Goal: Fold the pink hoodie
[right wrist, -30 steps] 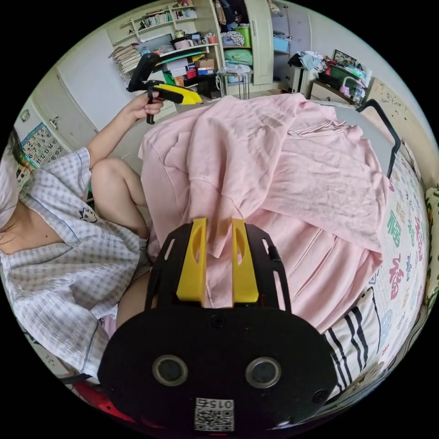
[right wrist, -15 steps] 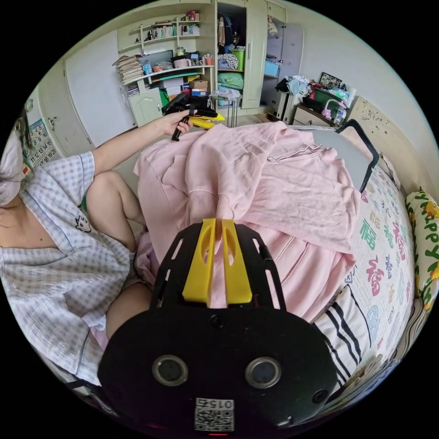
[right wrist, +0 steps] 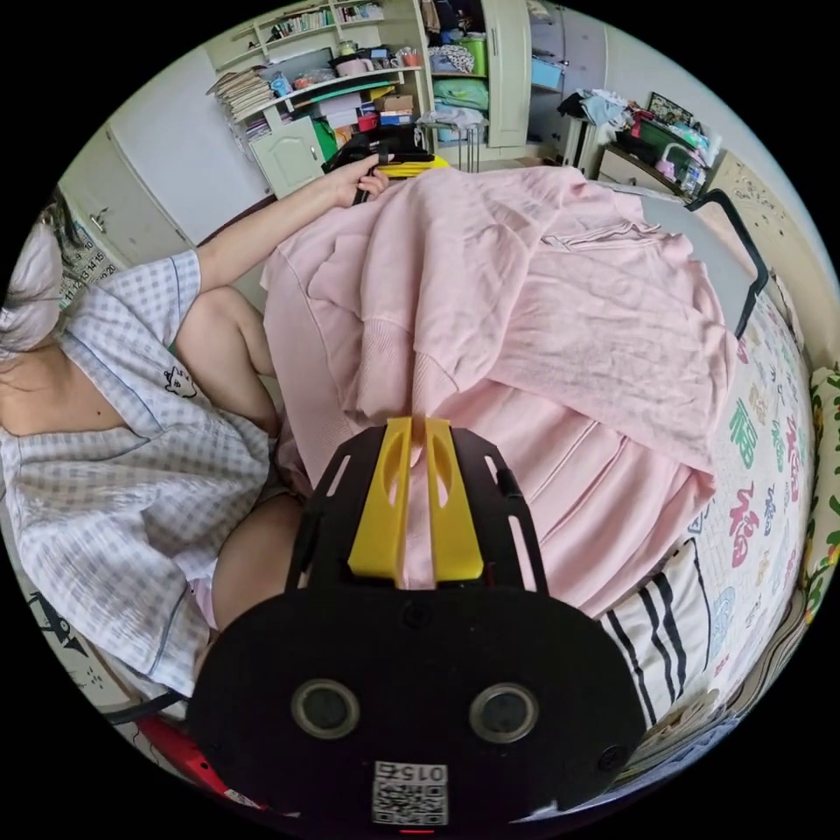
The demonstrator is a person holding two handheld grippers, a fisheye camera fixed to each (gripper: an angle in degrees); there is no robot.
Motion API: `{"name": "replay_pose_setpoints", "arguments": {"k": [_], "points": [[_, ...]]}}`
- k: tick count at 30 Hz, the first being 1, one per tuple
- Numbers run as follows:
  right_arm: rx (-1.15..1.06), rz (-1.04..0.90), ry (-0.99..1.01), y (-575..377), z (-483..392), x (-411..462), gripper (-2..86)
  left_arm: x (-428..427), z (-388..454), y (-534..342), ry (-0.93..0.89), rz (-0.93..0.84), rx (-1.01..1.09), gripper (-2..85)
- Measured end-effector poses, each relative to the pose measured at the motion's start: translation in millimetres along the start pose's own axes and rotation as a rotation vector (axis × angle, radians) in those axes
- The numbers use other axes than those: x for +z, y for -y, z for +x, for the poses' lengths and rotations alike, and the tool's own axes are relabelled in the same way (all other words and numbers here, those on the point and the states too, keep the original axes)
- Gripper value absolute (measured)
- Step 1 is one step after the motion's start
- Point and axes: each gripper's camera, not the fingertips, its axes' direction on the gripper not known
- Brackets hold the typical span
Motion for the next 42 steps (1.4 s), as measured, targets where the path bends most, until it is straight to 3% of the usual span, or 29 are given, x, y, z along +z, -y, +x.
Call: {"name": "replay_pose_setpoints", "arguments": {"k": [6,10,17,24,29,34,40,42], "points": [[0.119,0.252,-0.060,7,26,-70,3.8,-21,-20,25,-0.074,-0.018,-0.025,2.9],[0.147,0.425,-0.134,70,50,-92,5.1,-35,-30,37,-0.102,-0.019,-0.030,4.8],[0.217,0.268,0.005,255,125,-7,10.0,-57,-32,55,-0.052,-0.044,0.036,5.8],[0.350,0.153,-0.044,336,178,64,10.6,-75,-58,62,-0.145,-0.044,0.016,6.2],[0.251,0.103,0.039,367,177,78,1.2,-85,-62,62,-0.123,-0.041,0.035,4.8],[0.235,0.171,-0.117,403,152,78,0.2,-107,-51,51,0.017,0.059,0.093,0.8],[0.242,-0.040,-0.334,421,115,130,7.7,-109,-73,45,0.032,0.038,0.030,0.0],[0.211,-0.031,-0.384,408,100,116,8.0,-109,-75,39,0.028,0.039,0.032,-0.1]]}}
